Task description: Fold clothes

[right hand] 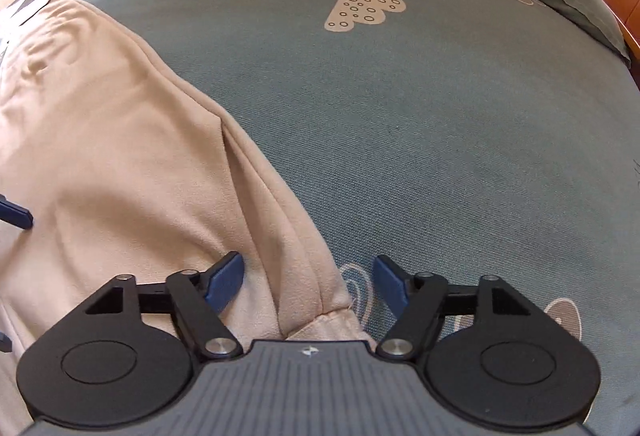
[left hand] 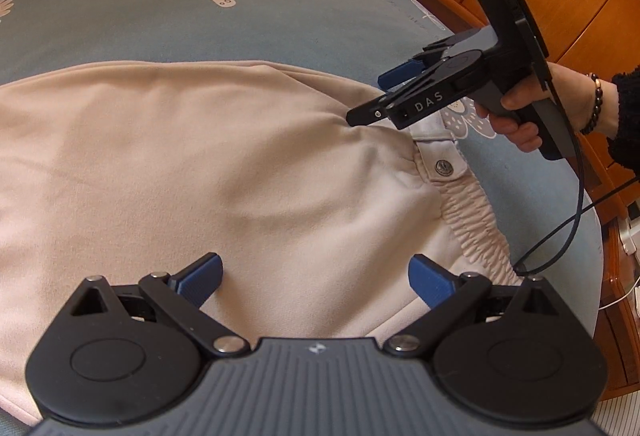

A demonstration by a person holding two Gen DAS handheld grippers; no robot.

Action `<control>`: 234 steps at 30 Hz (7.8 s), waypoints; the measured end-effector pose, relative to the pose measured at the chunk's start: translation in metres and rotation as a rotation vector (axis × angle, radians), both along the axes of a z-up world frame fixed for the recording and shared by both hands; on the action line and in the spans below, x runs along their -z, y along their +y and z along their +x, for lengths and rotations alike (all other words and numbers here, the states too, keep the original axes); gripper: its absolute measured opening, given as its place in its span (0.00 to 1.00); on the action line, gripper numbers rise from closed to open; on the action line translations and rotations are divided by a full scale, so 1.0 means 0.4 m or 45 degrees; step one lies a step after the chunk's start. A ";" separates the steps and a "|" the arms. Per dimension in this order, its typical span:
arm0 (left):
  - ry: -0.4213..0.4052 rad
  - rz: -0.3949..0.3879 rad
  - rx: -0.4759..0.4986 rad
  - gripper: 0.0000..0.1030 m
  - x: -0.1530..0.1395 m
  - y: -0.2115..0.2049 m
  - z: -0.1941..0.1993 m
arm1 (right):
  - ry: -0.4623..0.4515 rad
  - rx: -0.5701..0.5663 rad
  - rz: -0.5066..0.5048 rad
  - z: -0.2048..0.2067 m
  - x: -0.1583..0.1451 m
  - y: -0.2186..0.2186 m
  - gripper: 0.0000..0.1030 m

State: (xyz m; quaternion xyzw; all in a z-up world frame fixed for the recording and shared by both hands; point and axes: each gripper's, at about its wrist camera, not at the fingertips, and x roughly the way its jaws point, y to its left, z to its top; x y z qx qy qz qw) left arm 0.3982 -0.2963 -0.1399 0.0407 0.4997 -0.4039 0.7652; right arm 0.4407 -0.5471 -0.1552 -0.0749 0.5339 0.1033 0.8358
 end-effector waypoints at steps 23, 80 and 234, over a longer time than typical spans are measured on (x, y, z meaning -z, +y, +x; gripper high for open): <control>0.041 -0.007 -0.004 0.96 -0.009 0.029 -0.002 | 0.094 -0.310 0.107 0.127 0.009 0.057 0.57; -0.636 0.636 1.457 0.48 -0.077 -0.205 0.241 | -0.012 -0.695 0.068 0.001 -0.136 0.146 0.11; -0.073 0.092 -0.510 0.52 -0.122 0.716 -0.274 | -0.365 -0.204 0.322 -0.519 -0.182 0.792 0.58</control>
